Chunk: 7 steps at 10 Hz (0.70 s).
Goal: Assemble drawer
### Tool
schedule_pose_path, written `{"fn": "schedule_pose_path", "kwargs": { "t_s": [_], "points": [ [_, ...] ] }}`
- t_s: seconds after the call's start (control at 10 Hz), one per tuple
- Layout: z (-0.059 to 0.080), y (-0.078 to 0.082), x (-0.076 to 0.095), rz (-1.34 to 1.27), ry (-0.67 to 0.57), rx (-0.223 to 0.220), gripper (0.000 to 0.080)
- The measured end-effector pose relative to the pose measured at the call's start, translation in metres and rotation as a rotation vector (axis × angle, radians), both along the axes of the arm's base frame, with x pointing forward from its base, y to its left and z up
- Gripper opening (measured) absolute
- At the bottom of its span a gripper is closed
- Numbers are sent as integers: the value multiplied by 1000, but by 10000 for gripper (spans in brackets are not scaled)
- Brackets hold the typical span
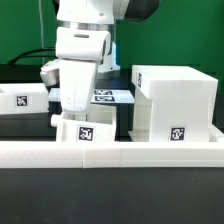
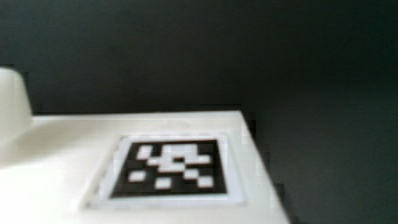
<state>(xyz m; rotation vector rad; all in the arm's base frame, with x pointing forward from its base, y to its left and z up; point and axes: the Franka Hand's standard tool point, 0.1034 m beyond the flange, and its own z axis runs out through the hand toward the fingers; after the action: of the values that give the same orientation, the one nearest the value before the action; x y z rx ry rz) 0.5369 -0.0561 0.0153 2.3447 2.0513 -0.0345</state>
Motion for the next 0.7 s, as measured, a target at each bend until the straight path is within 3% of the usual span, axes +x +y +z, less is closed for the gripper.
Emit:
{"fn": "schedule_pose_path", "kwargs": {
  "t_s": [0.7],
  "points": [
    [-3,13,4,32,15,5,41]
  ]
}}
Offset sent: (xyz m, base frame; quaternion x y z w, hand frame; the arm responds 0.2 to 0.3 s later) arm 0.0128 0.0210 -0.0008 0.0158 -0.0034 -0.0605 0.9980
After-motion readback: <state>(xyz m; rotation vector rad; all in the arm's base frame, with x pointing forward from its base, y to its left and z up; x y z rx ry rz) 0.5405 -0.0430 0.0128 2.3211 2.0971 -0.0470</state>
